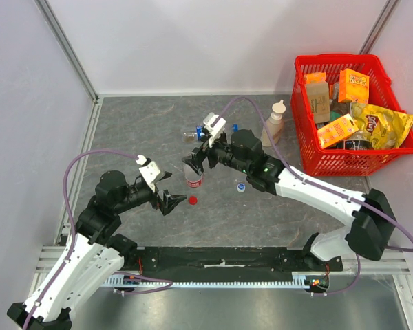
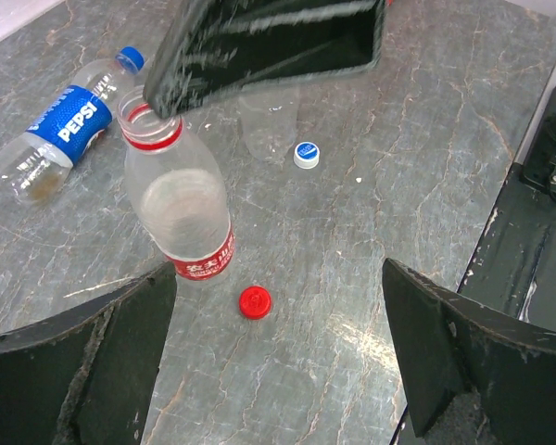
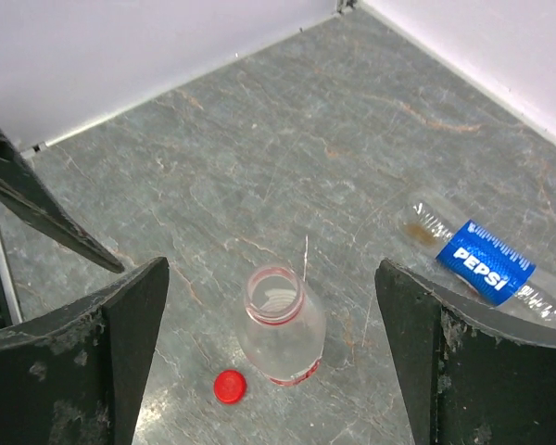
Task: Unscrew the bottle caps
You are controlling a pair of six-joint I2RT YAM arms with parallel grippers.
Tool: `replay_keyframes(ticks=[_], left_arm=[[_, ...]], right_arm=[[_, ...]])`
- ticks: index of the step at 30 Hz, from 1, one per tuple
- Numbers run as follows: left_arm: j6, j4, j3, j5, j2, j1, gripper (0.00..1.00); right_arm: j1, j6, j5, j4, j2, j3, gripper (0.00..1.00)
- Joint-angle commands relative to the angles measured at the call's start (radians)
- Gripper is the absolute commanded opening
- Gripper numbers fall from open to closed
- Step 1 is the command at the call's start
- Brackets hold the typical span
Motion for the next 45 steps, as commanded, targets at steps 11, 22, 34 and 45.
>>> replay_keyframes(ticks=[11, 22, 34, 45], left_arm=[[0.014, 0.037, 0.037, 0.015, -0.002, 0.001, 0.98], [-0.009, 0.143, 0.041, 0.016, -0.038, 0.003, 1.00], [-0.041, 0.202, 0.336, -0.175, 0.273, 0.003, 1.00], [-0.018, 0.082, 0.846, -0.068, 0.798, 0.064, 1.00]], right_arm=[[0.002, 0.058, -0.010, 0.009, -0.205, -0.050, 0.98], [0.002, 0.061, 0.013, -0.008, -0.296, -0.105, 0.98], [0.000, 0.081, 0.094, -0.053, -0.385, -0.171, 0.98], [-0.001, 0.059, 0.151, -0.099, -0.481, -0.211, 0.98]])
